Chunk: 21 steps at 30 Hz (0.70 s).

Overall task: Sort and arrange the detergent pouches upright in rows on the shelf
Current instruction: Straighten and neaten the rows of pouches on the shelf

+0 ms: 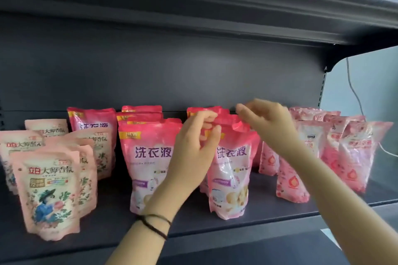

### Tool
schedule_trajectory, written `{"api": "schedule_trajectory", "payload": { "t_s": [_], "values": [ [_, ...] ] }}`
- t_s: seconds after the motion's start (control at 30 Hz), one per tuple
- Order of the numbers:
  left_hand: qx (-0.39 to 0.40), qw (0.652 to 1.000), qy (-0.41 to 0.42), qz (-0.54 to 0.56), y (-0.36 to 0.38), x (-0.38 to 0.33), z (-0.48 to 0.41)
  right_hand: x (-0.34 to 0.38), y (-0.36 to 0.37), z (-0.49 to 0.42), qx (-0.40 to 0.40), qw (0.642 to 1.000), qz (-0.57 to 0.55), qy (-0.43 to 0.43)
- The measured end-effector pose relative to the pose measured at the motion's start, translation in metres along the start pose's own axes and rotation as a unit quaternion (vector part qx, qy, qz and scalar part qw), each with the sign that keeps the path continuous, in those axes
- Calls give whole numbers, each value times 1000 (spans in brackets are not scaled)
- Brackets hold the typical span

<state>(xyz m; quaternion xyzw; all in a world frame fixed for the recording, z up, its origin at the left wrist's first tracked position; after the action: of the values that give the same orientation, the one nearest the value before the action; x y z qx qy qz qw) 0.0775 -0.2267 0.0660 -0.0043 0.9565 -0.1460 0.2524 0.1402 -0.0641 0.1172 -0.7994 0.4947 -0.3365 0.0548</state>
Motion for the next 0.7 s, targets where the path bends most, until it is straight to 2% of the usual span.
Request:
{"api": "schedule_trajectory", "payload": {
  "t_s": [0.07,0.13,0.2,0.27,0.4,0.5,0.57,0.6,0.7],
  "values": [
    [-66,997,-36,18,19,5,26,-23,5,26,-74,994,-84,6],
    [-133,988,-77,12,39,12,51,-38,11,48,-156,975,-153,-36],
    [-170,978,-122,22,58,20,70,-55,22,67,-186,961,-200,-48],
    [-167,974,-143,48,76,24,81,-72,37,83,-170,957,-234,-6],
    [-135,973,-181,59,107,31,96,-100,63,112,-79,958,-267,68],
    [-161,966,-186,79,118,36,99,-107,80,124,-11,938,-327,112],
    [-173,962,-191,95,120,41,95,-106,90,126,17,902,-413,124],
    [-168,960,-198,103,120,43,93,-107,93,124,25,895,-430,116],
    [-130,957,-226,128,120,50,85,-115,96,116,51,920,-382,71]
  ]
}}
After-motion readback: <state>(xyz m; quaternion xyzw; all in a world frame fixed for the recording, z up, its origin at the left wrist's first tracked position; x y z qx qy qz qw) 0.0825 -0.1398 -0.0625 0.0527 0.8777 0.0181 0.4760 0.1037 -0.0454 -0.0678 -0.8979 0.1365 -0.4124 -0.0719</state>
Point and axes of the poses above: each hand's wrist, its own z-axis away from the middle knuckle, its own y-axis out of the palm, x = y × z, the point moved 2 cm from there along -z, towards the middle knuckle, and after that the axes turned 6 degrees about -z, right-handed, at the moved point
